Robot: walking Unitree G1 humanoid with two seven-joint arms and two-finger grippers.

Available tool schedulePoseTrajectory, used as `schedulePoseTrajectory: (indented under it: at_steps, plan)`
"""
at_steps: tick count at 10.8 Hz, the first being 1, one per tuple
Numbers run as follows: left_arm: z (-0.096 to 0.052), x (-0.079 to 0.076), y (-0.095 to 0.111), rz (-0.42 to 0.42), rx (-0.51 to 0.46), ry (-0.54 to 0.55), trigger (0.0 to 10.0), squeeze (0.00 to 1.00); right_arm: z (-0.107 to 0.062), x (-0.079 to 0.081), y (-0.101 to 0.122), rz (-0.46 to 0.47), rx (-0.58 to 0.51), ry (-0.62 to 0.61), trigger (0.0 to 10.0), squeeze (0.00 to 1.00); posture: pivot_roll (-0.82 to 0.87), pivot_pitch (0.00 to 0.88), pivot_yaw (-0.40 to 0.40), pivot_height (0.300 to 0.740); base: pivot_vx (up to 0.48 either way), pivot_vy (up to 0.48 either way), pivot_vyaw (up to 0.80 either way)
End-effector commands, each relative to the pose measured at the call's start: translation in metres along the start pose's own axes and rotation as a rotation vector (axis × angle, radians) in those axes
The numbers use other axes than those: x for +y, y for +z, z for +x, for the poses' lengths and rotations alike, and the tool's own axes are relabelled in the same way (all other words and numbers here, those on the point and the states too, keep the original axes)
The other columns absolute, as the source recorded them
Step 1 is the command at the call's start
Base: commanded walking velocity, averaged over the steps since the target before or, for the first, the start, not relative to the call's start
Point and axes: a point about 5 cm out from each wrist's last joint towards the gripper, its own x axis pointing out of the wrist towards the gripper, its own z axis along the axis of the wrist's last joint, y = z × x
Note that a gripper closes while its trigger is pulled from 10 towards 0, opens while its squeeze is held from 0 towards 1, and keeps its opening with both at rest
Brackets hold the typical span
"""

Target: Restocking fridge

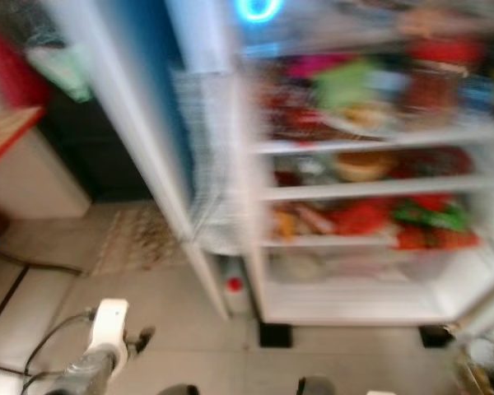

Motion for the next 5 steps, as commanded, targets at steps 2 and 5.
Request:
schedulePoseTrajectory:
  at_steps: [2, 5]
  plan:
    - [-0.007, 0.002, -0.035, 0.028, 0.146, 0.006, 10.0, 0.0, 0.001, 0.009, -0.001, 0.008, 0.001, 0.013, 10.0, 0.0, -0.25, 0.0, 0.152, 0.646, 0.0, 0.0, 0.0]
    - [-0.008, -0.003, -0.038, 0.002, 0.15, -0.001, 10.0, 0.0, 0.0, 0.006, -0.003, 0.059, 0.007, -0.015, 10.0, 0.0, -0.24, 0.0, 0.124, 0.681, 0.0, 0.0, 0.0]
